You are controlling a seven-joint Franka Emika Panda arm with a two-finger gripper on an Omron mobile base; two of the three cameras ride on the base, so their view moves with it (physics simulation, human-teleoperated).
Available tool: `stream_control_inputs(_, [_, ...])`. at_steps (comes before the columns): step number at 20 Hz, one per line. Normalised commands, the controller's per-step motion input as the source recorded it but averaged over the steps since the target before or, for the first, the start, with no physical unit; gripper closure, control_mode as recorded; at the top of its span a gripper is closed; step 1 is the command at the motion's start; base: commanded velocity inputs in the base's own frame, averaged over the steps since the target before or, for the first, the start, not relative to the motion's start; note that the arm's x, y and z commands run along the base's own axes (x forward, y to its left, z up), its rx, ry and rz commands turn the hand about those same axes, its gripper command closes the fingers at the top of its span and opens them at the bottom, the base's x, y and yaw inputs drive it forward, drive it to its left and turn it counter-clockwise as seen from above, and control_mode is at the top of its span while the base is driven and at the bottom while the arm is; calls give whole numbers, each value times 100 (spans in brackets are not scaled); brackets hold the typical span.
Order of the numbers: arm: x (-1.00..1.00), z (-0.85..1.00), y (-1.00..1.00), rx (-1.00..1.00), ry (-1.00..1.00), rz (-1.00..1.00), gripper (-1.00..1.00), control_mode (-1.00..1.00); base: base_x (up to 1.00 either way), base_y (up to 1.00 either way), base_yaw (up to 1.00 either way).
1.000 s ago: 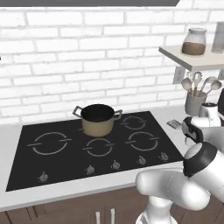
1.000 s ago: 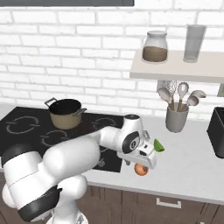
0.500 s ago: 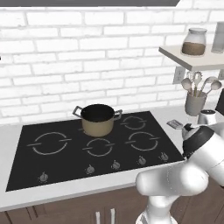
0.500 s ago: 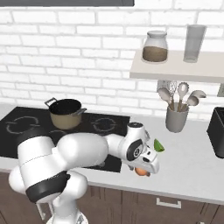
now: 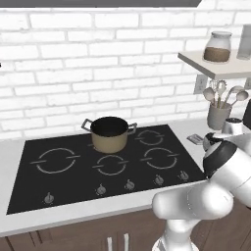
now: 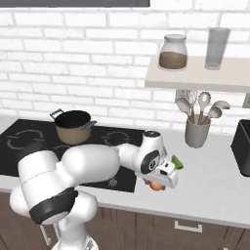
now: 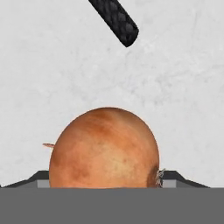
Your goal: Put the onion and lemon wedge in the pot. Retrieve the spatula and lightly stir the vegetables in the pot.
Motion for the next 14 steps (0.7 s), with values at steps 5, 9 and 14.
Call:
stream_control_inputs(5, [0, 78, 95, -12, -24, 20, 100, -100, 0, 0, 0])
stream_control_inputs(9, [-7, 100, 86, -8, -28, 25, 100, -100, 0, 0, 0])
stream_control_inputs(14, [3, 95, 100, 6, -6, 31, 100, -100, 0, 0, 0])
